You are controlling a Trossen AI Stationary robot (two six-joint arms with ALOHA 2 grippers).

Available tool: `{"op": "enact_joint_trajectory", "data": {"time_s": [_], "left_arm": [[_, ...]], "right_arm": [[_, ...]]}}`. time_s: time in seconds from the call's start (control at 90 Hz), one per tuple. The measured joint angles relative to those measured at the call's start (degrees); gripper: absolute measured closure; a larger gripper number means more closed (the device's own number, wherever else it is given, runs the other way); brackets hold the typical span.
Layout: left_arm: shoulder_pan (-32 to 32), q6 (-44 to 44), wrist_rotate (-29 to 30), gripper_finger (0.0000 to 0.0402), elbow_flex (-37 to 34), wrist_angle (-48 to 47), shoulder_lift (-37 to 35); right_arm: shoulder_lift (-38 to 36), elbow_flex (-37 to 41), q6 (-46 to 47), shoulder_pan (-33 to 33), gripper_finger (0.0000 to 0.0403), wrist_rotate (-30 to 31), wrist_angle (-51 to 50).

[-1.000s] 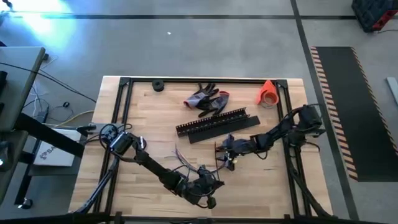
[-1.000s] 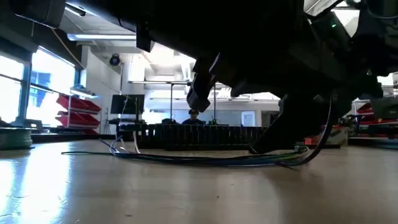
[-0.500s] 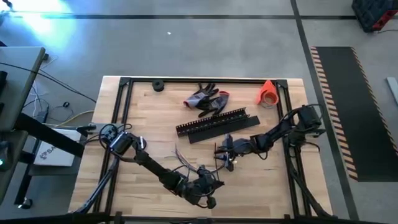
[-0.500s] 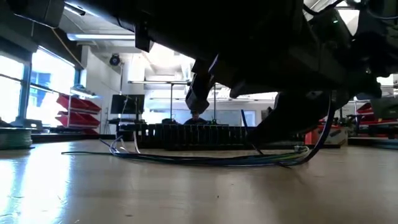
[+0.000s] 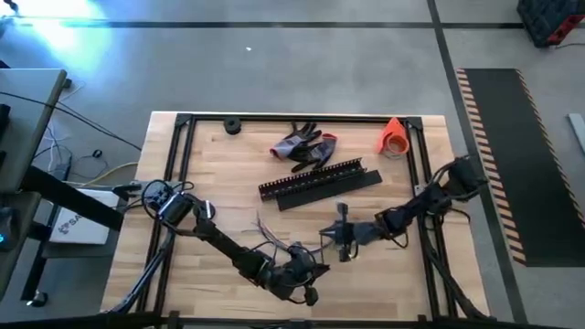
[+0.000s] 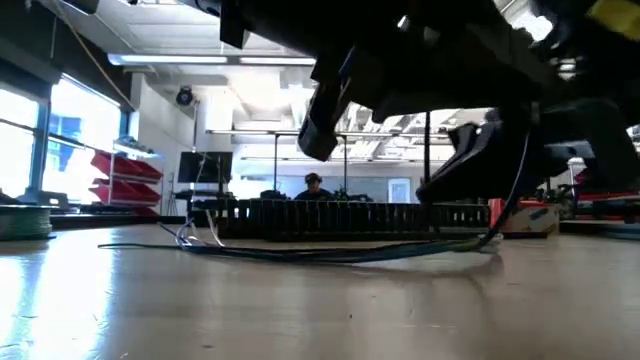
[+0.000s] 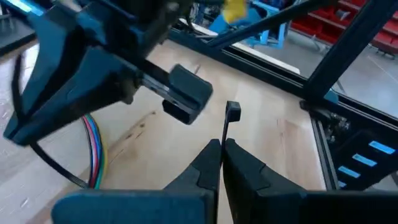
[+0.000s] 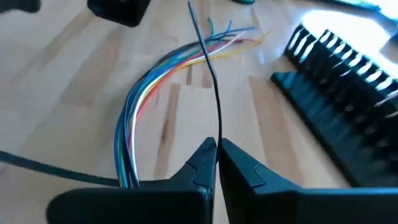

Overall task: Ziptie cables
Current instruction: Wrap the cables using a black zip tie

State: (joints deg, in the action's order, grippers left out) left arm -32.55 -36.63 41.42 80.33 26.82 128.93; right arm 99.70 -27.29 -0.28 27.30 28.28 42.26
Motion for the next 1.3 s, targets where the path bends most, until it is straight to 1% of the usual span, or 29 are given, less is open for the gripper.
{"op": "enact_joint_trajectory", "data": {"time_s": [0.1,0.211,0.267,0.4,0.567,0.689,0.878,1.0,1.3], "left_arm": [[0.6,-3.1,-1.1,0.0402,-1.3,2.0,0.0],[0.9,-2.8,-2.4,0.0402,-3.1,9.7,0.0],[0.8,-2.6,-4.2,0.0402,-4.0,13.2,-0.1],[1.2,-6.4,-6.1,0.0402,-6.9,17.9,-0.1],[2.5,-11.3,-6.7,0.0402,-8.7,19.9,-0.1],[3.3,-12.8,-8.4,0.0402,-9.0,20.1,-0.1],[3.3,-12.8,-8.3,0.0402,-8.9,20.2,-0.1],[3.0,-12.8,-8.0,0.0402,-8.9,20.1,-0.1],[2.1,-13.2,-7.6,0.0402,-8.9,20.1,-0.1]], "right_arm": [[0.0,-0.7,-6.0,2.6,0.0403,4.9,-0.3],[0.0,-0.8,-11.8,5.1,0.0403,9.8,-0.8],[0.0,-0.8,-14.6,6.2,0.0403,11.5,-0.7],[0.0,-0.8,-20.4,7.5,0.0403,12.3,0.7],[0.0,-0.8,-25.4,7.8,0.0403,12.5,2.2],[0.4,-1.6,-26.7,7.7,0.0403,12.6,2.1],[1.8,-2.2,-27.1,7.7,0.0403,12.2,2.1],[2.0,-2.2,-24.3,7.7,0.0403,12.1,2.1],[2.0,-2.2,-25.6,8.1,0.0403,12.0,3.2]]}}
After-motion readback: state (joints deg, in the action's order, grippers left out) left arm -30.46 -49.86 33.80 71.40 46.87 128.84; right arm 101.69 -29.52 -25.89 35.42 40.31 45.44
